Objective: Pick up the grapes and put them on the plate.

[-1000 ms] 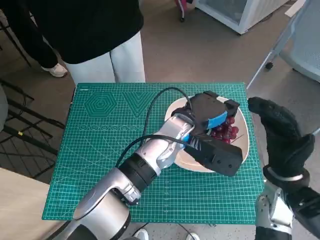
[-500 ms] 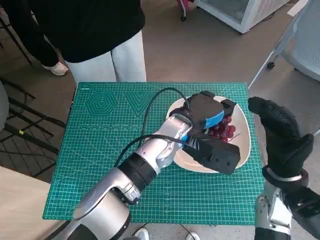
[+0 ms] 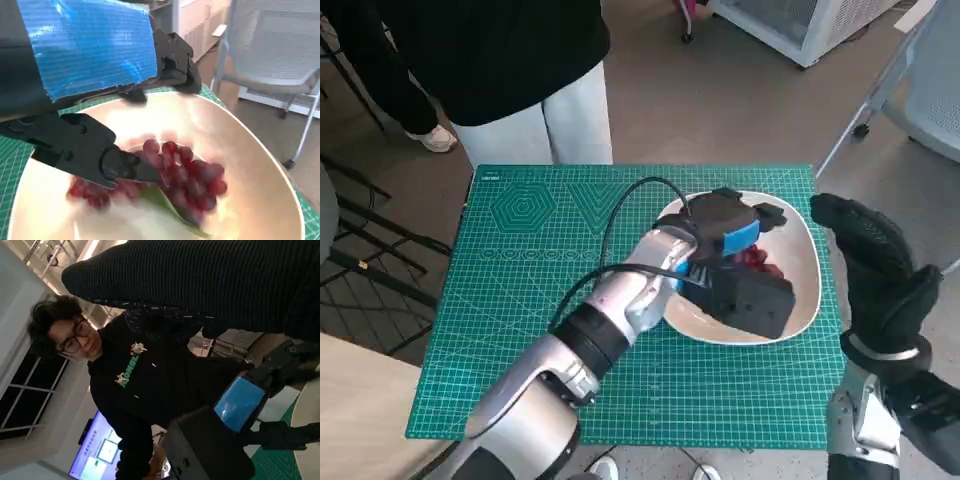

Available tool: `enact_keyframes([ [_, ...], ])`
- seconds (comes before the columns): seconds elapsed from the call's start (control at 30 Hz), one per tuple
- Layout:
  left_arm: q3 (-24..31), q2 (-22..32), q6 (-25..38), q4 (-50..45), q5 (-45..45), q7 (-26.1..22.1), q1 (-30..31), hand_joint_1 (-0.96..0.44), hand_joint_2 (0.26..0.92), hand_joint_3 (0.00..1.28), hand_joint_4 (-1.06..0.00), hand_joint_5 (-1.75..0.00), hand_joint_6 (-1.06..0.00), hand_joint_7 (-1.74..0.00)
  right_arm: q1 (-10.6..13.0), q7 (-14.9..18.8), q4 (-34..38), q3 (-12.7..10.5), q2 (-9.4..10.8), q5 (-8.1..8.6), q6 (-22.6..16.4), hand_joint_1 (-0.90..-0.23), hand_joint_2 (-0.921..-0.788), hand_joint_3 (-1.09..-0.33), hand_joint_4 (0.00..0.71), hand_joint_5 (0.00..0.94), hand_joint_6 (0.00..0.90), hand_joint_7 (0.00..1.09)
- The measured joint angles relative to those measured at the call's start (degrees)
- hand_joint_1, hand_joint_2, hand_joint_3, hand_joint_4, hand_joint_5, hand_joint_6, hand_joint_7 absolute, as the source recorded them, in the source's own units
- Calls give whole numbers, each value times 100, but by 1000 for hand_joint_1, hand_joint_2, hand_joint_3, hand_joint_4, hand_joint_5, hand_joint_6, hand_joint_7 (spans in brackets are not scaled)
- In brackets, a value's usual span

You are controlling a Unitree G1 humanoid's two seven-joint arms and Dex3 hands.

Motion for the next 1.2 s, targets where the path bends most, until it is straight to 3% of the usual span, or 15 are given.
enact_keyframes([
  [0.37, 259, 337, -860, 64, -294, 426, 176, -809, 921, 567, 1, 1, -114, -1, -21, 1, 36, 40, 24, 2, 0, -545, -921, -668, 144, 2, -1, 329],
  [0.6, 896, 658, -1606, 20, -922, 833, 606, -798, 921, 675, 1, 1, -104, -15, -24, 2, 37, 66, 30, 3, -1, -546, -921, -659, 149, 4, -1, 339],
  [0.77, 1623, 793, -2224, -170, -1815, 882, 1124, -758, 921, 670, -18, -9, -129, -57, -24, 3, 34, 74, 28, 3, -6, -546, -921, -655, 151, 5, -1, 343],
  [0.97, 2467, 876, -2847, -494, -3167, 298, 1796, -721, 921, 670, -59, -24, -135, -60, -7, 3, 1, 75, 20, 4, -10, -546, -921, -656, 149, 4, -1, 342],
  [1.2, 3269, 887, -3025, -881, -4863, -1104, 2440, -695, 921, 677, -69, -18, -94, -33, -1, 4, -6, 90, 19, 2, -16, -541, -921, -666, 145, 1, -1, 331],
])
